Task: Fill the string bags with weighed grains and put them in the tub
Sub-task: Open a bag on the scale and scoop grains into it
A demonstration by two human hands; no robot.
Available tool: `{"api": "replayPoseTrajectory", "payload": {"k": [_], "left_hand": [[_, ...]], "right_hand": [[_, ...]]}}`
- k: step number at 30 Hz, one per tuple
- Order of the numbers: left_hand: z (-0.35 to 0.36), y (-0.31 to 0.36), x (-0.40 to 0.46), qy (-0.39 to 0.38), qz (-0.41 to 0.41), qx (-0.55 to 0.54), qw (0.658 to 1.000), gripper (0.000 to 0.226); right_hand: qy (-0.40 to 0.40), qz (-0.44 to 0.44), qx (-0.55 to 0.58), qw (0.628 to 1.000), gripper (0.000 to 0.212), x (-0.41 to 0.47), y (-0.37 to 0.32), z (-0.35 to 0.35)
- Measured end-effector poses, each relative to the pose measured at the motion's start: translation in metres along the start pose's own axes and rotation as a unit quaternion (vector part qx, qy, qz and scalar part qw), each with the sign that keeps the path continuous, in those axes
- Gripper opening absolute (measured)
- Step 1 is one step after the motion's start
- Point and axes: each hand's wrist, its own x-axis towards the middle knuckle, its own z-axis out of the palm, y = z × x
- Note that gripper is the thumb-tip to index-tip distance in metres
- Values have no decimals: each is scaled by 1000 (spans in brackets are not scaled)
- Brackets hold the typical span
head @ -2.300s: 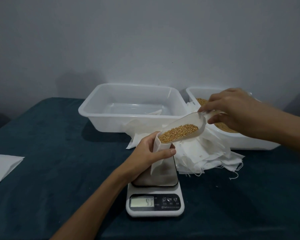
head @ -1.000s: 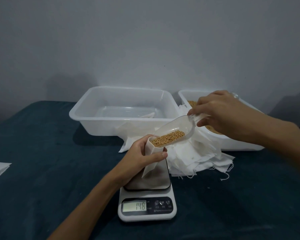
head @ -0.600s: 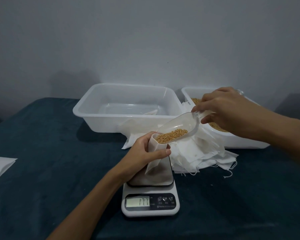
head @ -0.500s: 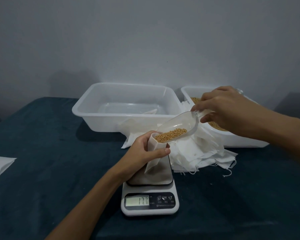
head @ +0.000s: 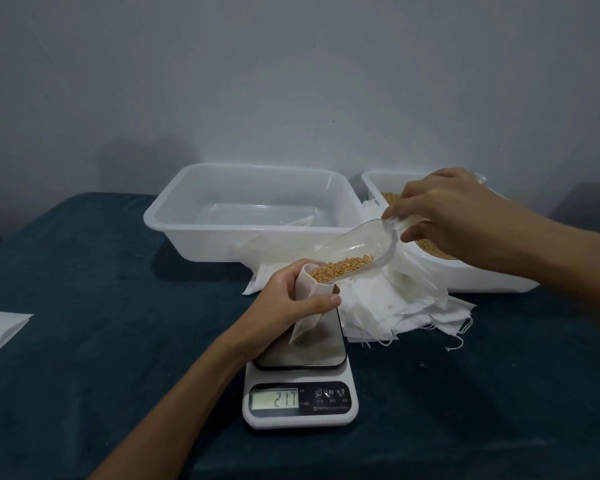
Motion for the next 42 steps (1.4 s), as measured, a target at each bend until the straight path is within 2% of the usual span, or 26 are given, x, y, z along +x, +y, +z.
{"api": "replayPoseTrajectory", "payload": {"k": [16, 28, 38, 42], "left_hand": [[0, 1, -1, -1, -5, -4, 1000, 55], [1, 1, -1, 4, 0, 4, 1000, 41], [2, 5, -3, 14, 4, 13, 1000, 41], [0, 2, -1, 6, 17, 35, 999, 26]], "right_hand": [[19, -8, -8, 1000, 32, 0, 1, 3], [6, 6, -1, 1000, 29, 0, 1, 2], [-50, 76, 197, 976, 26, -16, 17, 25], [-32, 96, 268, 958, 22, -21, 35, 32]]}}
